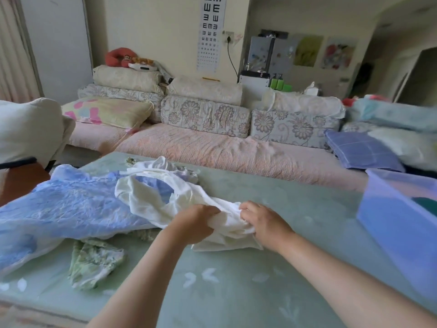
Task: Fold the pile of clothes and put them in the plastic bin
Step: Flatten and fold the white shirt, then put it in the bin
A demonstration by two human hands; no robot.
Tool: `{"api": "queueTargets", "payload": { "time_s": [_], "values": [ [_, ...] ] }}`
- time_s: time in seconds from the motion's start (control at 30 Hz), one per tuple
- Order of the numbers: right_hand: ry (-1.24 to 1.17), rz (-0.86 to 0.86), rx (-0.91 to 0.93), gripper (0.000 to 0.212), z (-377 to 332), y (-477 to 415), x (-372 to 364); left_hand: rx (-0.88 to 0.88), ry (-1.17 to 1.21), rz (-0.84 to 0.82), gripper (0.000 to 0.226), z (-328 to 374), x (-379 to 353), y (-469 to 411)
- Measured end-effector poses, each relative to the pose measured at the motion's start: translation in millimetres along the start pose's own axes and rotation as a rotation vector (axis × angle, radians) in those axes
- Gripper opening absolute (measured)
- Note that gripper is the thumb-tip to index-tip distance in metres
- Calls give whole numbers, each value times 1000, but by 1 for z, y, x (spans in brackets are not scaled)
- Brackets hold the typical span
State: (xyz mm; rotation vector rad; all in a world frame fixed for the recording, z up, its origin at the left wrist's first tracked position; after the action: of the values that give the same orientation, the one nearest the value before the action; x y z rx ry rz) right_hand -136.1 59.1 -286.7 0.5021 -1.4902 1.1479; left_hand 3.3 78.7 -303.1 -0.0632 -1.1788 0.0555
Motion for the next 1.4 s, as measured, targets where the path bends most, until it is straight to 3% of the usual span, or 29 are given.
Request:
{"api": "queueTargets", "payload": {
  "time_s": [0.1, 0.17, 0.23, 0.33, 0.37, 0.43, 0.5, 0.6, 0.7, 0.73, 0.83, 0.9, 1.0, 1.1, 1.17, 1.23, 1.3, 1.4],
  "values": [
    [221, -94, -7, 21, 10, 27, 14, -26, 5, -164, 68, 33, -23, 13],
    [403, -182, -55, 35, 18, 39, 24, -15, 65, -296, 75, 49, -39, 21],
    [455, -374, -105, 36, 24, 56, 24, -27, 121, -416, 74, 66, -57, 26],
    [103, -757, -400, 31, 48, 111, 1, -41, 86, -535, 57, 90, -78, 28],
    [-78, -817, -508, 29, 50, 127, -7, -44, 83, -562, 47, 98, -81, 27],
    [-340, -763, -611, 25, 55, 138, -12, -42, 118, -568, 30, 108, -82, 19],
    [-426, -581, -660, 27, 70, 134, -7, -15, 101, -471, 24, 107, -73, 5],
    [-328, -245, -682, 40, 92, 119, 6, 82, 67, -156, 23, 82, -46, -21],
    [-325, -38, -653, 20, 100, 94, 8, 160, 91, 78, 33, 54, -30, -34],
    [-350, -36, -637, 13, 101, 84, 2, 200, 50, 81, 41, 46, -33, -37],
    [-433, -211, -628, 52, 96, 71, -28, 300, -98, -42, 64, 30, -52, -44],
    [-439, -311, -627, 66, 94, 72, -45, 321, -97, -125, 71, 24, -65, -46],
    [-416, -341, -632, 59, 98, 72, -53, 305, -54, -142, 56, 21, -68, -49],
    [-322, -245, -668, 50, 110, 71, -33, 252, 15, -127, 35, 26, -65, -51],
    [-228, -126, -728, 42, 125, 77, -10, 228, 41, -43, 31, 31, -53, -52],
    [-43, -99, -799, 36, 141, 92, 11, 199, 30, 165, 27, 35, -28, -53],
    [189, -257, -878, 34, 155, 113, 19, 146, 77, 343, 21, 45, -7, -50],
    [415, -542, -931, 43, 159, 138, 18, 76, 82, 443, 19, 65, 5, -44]
  ]
}}
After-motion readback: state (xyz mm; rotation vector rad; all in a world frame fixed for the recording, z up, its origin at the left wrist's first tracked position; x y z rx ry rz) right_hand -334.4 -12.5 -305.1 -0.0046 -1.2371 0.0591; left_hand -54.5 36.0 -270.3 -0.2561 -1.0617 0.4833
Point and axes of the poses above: each hand's wrist, its own y-axis away from the middle knuckle, its own x-axis out of the back of the hand, z = x × y, the point moved 10 cm from there along -y, towards the middle knuckle, and after that the axes turned 5 degrees about x, right-handed, at the moved point
